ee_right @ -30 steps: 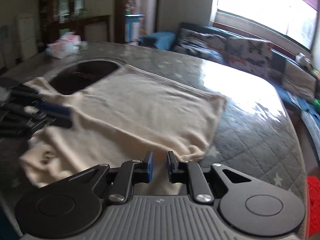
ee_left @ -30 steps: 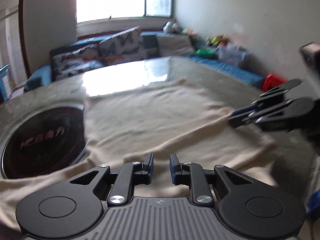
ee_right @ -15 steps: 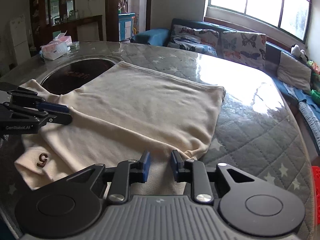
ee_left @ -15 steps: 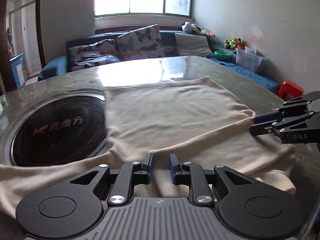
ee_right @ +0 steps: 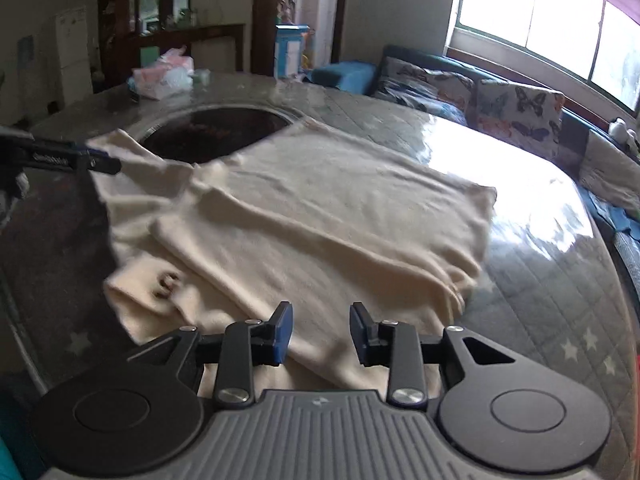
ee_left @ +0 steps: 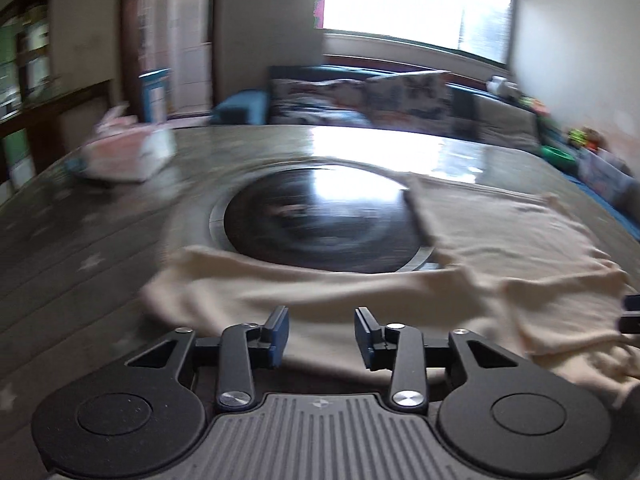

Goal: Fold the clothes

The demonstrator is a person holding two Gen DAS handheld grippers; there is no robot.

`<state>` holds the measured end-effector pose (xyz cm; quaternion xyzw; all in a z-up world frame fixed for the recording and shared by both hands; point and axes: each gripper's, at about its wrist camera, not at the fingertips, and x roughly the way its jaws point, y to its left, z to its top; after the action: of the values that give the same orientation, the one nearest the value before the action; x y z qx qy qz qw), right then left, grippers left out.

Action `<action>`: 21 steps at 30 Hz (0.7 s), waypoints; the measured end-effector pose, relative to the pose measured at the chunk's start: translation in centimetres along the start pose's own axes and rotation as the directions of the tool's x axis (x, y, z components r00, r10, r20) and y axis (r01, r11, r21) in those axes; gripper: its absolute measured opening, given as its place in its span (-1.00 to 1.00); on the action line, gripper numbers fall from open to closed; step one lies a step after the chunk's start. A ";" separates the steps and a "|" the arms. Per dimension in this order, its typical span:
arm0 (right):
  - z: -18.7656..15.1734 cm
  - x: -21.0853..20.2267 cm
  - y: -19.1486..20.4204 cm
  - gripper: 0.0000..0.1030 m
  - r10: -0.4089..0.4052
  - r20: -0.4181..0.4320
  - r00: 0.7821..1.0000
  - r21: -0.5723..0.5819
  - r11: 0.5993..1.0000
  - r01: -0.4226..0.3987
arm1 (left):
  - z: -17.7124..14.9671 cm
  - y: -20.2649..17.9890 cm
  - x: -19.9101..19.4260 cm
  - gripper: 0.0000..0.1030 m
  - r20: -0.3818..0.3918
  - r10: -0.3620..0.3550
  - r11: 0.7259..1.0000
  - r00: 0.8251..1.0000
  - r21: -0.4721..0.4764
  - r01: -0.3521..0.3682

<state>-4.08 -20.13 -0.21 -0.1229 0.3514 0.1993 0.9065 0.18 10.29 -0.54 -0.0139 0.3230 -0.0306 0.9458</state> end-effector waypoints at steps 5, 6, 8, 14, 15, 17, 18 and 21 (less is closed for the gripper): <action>2.0 1.5 2.1 -0.38 0.061 0.016 0.998 -0.048 0.997 -0.060 | -0.3 3.7 0.4 -0.10 -0.015 0.119 0.986 0.993 -0.115 -0.120; 2.2 2.0 2.6 -0.38 0.075 0.012 0.997 -0.053 0.996 -0.074 | -0.4 4.4 0.4 -0.08 -0.017 0.138 0.980 0.990 -0.139 -0.139; 2.6 2.9 3.5 -0.38 0.103 0.005 0.995 -0.062 0.993 -0.103 | -0.4 5.5 0.5 -0.07 -0.024 0.169 0.971 0.985 -0.170 -0.170; 2.9 3.4 4.6 -0.37 0.108 0.003 0.994 -0.084 0.991 -0.107 | 0.0 7.4 1.0 -0.07 -0.028 0.197 0.954 0.980 -0.227 -0.198; 2.9 3.3 4.6 -0.37 0.106 0.005 0.994 -0.082 0.991 -0.105 | 0.1 7.5 1.2 -0.08 -0.027 0.196 0.953 0.980 -0.229 -0.197; 2.8 3.0 4.5 -0.36 0.100 0.007 0.995 -0.081 0.992 -0.099 | 0.3 7.4 1.5 -0.11 -0.024 0.195 0.953 0.981 -0.233 -0.195; 2.8 2.8 4.4 -0.36 0.097 0.007 0.995 -0.080 0.992 -0.096 | 0.5 7.4 1.7 -0.12 -0.022 0.192 0.951 0.981 -0.240 -0.192; 2.6 2.4 4.2 -0.36 0.088 0.010 0.996 -0.076 0.993 -0.087 | 0.7 7.5 2.0 -0.41 -0.018 0.183 0.945 0.983 -0.271 -0.181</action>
<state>-2.83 -14.79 -0.31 -0.1399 0.3424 0.2529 0.8940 2.52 17.62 -1.53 -0.1138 0.3206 0.1012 0.9349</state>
